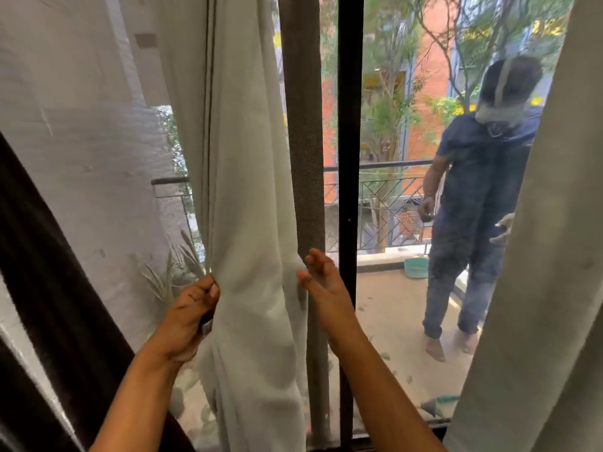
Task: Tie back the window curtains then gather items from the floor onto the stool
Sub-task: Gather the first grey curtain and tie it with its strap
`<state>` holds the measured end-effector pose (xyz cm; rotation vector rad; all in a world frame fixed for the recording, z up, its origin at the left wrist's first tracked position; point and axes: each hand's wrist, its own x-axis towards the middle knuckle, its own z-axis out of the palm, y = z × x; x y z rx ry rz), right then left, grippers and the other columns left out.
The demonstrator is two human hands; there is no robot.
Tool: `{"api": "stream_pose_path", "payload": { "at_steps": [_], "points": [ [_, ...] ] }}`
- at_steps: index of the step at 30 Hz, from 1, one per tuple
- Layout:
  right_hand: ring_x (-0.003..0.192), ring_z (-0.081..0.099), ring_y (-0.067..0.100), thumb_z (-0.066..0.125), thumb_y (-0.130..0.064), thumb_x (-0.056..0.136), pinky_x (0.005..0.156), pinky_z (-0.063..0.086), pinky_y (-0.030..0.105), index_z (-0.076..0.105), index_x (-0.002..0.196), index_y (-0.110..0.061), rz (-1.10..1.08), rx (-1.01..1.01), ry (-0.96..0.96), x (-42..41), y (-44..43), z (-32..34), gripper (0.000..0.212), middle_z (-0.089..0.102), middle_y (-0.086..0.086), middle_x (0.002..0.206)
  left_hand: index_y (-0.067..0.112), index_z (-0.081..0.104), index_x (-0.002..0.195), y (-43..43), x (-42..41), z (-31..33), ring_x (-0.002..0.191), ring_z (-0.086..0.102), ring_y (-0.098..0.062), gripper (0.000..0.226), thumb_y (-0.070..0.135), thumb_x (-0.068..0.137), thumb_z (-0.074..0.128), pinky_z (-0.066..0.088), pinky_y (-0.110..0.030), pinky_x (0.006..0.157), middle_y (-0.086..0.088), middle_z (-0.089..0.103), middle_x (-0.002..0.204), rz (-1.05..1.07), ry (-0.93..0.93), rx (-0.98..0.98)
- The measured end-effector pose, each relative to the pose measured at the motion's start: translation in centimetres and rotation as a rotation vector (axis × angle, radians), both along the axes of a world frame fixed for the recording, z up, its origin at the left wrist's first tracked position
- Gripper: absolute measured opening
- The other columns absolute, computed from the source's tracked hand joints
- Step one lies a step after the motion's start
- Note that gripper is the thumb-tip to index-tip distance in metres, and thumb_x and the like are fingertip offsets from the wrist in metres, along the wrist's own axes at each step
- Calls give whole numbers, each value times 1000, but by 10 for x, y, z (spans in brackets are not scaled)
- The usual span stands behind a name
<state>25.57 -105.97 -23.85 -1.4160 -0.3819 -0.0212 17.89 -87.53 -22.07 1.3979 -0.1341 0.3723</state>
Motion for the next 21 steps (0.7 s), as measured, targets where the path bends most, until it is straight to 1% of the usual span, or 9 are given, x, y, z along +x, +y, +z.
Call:
{"api": "stream_pose_path", "payload": {
  "at_steps": [2,4,7,8,10,11,14,17,21],
  "points": [
    [101,54,-4,60,-28,90,67,46,4,41,134,-30,206,-44,84,5,-3,6,48,55,-14,116,25,79,69,3,3,-2,63,69,-5,55,4,94,34,54,-16,59,5,73,70,6,3,-25],
    [89,58,-3,61,-24,89,61,46,4,47,127,-23,296,-26,162,9,-6,9,41,59,-12,103,23,79,72,5,2,-2,66,69,-4,59,1,98,30,55,-15,61,6,74,72,42,35,-22],
    [85,65,14,66,-22,85,60,52,12,63,95,-17,135,53,171,14,-11,6,11,67,-3,89,17,70,85,7,1,-1,65,69,-4,27,10,97,47,54,-14,58,7,73,73,138,11,-40],
    [85,65,19,68,-21,83,63,54,16,65,88,-17,52,56,138,14,-12,3,7,69,-1,87,17,66,86,8,0,-1,63,68,-4,8,22,91,61,53,-14,57,7,72,72,187,-18,-64],
    [82,66,22,72,-21,81,69,57,27,67,82,-18,-97,14,23,11,-14,-3,5,70,2,82,20,65,84,10,-4,-5,64,66,-7,35,47,67,80,54,-17,57,7,71,73,303,-34,29],
    [78,65,19,73,-20,80,71,57,31,68,80,-20,-166,-23,-48,8,-14,-6,5,70,1,80,21,66,87,7,-5,-6,67,65,-10,38,50,66,80,53,-18,58,7,70,75,404,-34,102],
    [72,59,9,71,-24,80,68,53,31,65,80,-27,-359,-145,-269,-17,-9,-8,7,64,-8,77,16,67,94,-13,-13,-9,77,64,-9,25,36,80,66,53,-19,69,6,70,82,654,-110,348],
    [73,57,8,65,-32,82,64,52,31,62,83,-25,-434,-240,-467,-42,-3,-7,7,59,-14,80,22,65,85,-41,-25,-6,73,62,7,2,20,85,66,45,-3,66,12,67,75,780,-251,491],
    [66,55,7,62,-36,86,58,50,29,58,81,-27,-547,-447,-598,-66,5,1,10,57,-14,81,37,59,86,-59,-37,-3,76,62,9,14,24,84,64,44,0,65,19,62,79,788,-328,567]
  ]
}}
